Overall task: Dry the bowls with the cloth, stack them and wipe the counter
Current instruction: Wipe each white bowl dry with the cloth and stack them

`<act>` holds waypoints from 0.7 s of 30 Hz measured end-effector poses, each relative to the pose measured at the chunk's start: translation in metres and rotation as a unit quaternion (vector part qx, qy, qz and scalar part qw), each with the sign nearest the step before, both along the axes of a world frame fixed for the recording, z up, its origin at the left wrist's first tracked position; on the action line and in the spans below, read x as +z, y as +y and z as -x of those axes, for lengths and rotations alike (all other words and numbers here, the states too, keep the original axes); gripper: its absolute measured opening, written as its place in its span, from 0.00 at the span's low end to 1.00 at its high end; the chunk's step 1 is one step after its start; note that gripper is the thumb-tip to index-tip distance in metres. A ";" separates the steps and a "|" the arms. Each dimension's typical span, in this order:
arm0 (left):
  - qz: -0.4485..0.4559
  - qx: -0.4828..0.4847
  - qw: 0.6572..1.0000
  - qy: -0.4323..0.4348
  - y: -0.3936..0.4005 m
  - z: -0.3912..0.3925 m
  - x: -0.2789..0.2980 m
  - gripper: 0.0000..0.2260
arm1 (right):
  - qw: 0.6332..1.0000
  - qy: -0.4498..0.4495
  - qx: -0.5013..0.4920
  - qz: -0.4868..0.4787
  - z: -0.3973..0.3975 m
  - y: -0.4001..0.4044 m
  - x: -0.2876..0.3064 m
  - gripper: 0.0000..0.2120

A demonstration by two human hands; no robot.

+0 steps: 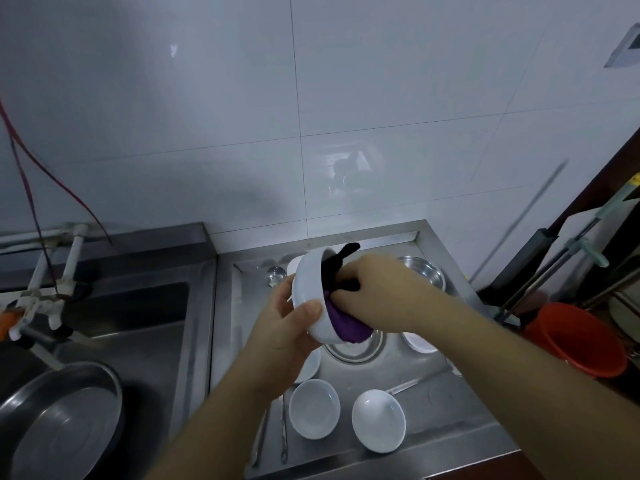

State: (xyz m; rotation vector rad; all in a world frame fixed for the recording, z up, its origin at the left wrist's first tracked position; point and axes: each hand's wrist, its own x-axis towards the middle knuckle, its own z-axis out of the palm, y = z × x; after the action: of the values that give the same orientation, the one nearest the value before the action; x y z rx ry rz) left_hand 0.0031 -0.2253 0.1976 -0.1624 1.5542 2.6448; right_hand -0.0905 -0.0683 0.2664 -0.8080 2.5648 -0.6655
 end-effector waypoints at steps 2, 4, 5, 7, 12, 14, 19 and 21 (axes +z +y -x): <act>-0.009 -0.014 1.000 0.012 0.000 -0.004 0.001 0.49 | 0.992 -0.106 -0.025 0.058 -0.005 0.003 0.005 0.12; -0.002 -0.025 0.999 0.024 -0.001 -0.008 -0.002 0.49 | 0.952 -0.243 -0.084 0.167 -0.016 0.001 0.003 0.13; 0.004 -0.025 0.999 0.025 -0.002 -0.009 -0.003 0.49 | 0.917 -0.308 -0.119 0.224 -0.022 -0.001 0.000 0.11; 0.019 -0.021 0.999 0.023 -0.004 -0.012 -0.007 0.49 | 0.844 -0.394 -0.200 0.304 -0.032 -0.006 -0.006 0.11; 0.119 0.028 0.992 0.012 -0.002 -0.015 -0.016 0.40 | 0.752 -0.424 -0.319 0.390 -0.037 -0.014 -0.018 0.11; 0.199 0.040 0.979 0.020 -0.003 -0.015 -0.015 0.41 | 0.729 -0.433 -0.321 0.421 -0.038 -0.013 -0.025 0.13; 0.420 0.008 0.906 0.047 -0.010 -0.013 -0.008 0.50 | 0.609 -0.538 -0.291 0.505 -0.036 0.002 -0.040 0.26; 0.479 -0.010 0.876 0.057 -0.010 -0.012 -0.007 0.50 | 0.619 -0.537 -0.257 0.513 -0.038 0.004 -0.041 0.28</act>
State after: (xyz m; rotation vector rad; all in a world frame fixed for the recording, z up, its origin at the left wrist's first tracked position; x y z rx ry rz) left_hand 0.0148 -0.2356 0.1909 -0.0280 2.7185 1.6317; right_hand -0.0529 -0.0646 0.2250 0.2244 1.0554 -2.0630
